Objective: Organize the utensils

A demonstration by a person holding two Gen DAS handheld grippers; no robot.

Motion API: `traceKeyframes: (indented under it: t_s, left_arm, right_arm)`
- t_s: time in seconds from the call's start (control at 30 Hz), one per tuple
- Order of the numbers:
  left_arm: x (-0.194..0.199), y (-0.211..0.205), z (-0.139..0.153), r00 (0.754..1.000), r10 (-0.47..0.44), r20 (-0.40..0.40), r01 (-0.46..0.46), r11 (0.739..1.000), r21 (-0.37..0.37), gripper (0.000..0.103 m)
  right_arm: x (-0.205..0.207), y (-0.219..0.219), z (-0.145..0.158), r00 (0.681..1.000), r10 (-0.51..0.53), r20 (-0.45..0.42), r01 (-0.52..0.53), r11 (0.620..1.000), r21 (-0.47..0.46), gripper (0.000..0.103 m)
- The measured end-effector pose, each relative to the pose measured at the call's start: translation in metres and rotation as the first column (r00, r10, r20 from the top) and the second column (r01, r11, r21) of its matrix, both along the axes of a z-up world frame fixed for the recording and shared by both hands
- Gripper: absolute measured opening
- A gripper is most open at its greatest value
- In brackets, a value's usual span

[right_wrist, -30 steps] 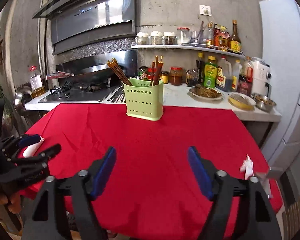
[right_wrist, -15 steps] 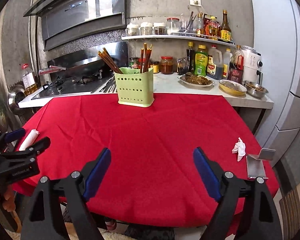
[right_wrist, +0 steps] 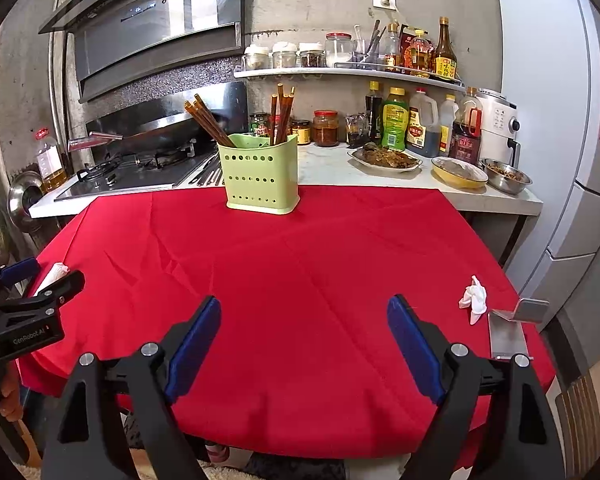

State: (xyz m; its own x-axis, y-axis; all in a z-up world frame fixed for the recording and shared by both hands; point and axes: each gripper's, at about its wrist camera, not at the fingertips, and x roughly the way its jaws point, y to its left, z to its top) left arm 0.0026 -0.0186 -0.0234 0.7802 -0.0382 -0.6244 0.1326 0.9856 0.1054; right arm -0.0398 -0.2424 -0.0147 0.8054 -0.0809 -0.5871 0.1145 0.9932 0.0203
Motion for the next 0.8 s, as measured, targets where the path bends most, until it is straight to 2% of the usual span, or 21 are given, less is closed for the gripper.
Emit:
traceKeyframes:
  t_s: [0.8]
  left_arm:
    - [0.0053,0.0021,-0.0024,1.0,0.006,-0.012,-0.006,1.0,0.002,0.092]
  right_arm:
    - [0.0016,0.0002,-0.0002,1.0,-0.002,-0.001,0.002,1.0,0.0,0.085]
